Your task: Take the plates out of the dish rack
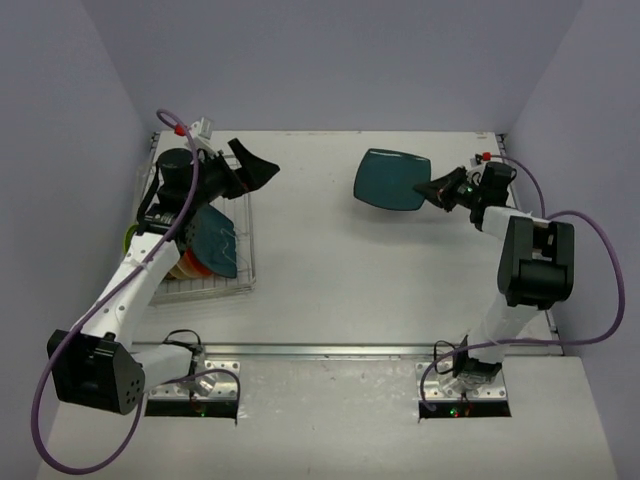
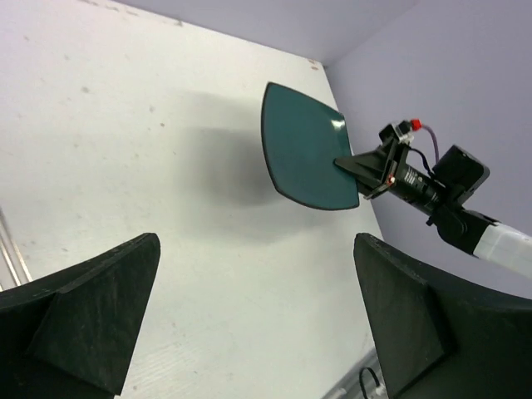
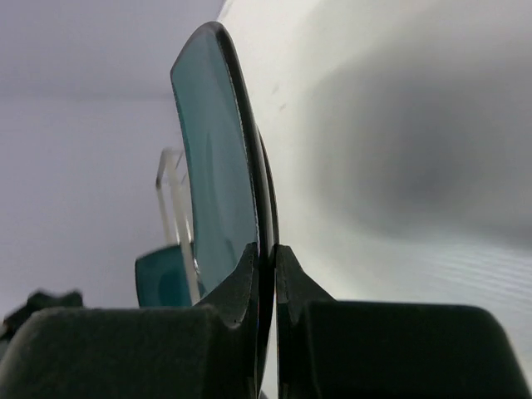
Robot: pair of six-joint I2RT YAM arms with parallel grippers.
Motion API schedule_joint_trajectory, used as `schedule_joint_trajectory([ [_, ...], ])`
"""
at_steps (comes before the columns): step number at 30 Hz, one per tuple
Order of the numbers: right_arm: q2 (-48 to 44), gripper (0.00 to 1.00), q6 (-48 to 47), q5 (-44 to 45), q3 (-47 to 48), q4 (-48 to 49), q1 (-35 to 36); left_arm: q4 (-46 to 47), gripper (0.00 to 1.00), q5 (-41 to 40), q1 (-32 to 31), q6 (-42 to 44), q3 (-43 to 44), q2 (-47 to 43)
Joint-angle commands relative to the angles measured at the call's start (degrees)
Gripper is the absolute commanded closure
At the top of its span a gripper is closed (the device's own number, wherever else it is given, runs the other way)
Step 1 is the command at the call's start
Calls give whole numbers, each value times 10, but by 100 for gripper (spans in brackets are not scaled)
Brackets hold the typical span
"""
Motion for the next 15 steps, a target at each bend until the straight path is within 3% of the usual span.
schedule_joint_trajectory([
  [1, 64, 100, 46, 5, 80, 78, -25, -24, 0, -42, 9, 47, 36, 10],
  [8, 197, 100, -10, 17, 241, 30, -64, -34, 0, -59, 19, 65, 39, 20],
  [15, 246, 100, -21, 83, 267, 30, -79, -53, 0, -81, 27, 90, 31, 24],
])
